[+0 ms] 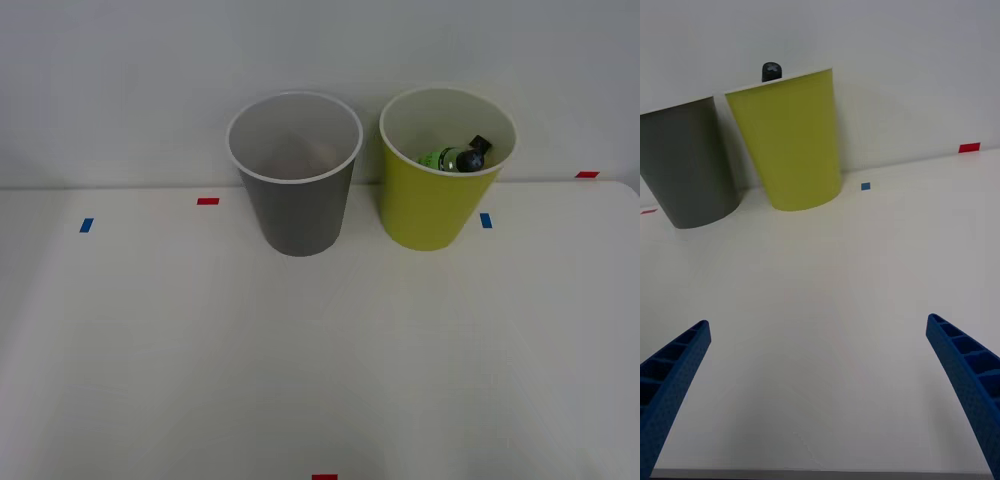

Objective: Put cans in the gray bin, plastic bottles in the light green bin

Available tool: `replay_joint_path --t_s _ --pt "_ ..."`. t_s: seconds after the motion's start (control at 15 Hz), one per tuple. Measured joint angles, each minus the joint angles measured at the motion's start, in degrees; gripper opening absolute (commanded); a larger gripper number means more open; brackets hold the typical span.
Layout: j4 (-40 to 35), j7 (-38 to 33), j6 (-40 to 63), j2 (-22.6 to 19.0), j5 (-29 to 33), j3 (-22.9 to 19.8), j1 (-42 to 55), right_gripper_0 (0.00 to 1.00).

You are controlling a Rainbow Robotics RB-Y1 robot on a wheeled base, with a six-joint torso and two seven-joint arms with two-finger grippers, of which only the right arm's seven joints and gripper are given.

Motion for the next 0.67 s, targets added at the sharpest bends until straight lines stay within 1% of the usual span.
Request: replay_joint_path --t_s 0.67 --pt "0.0 0.0 0.0 0.0 0.0 0.0 0.0 1.0"
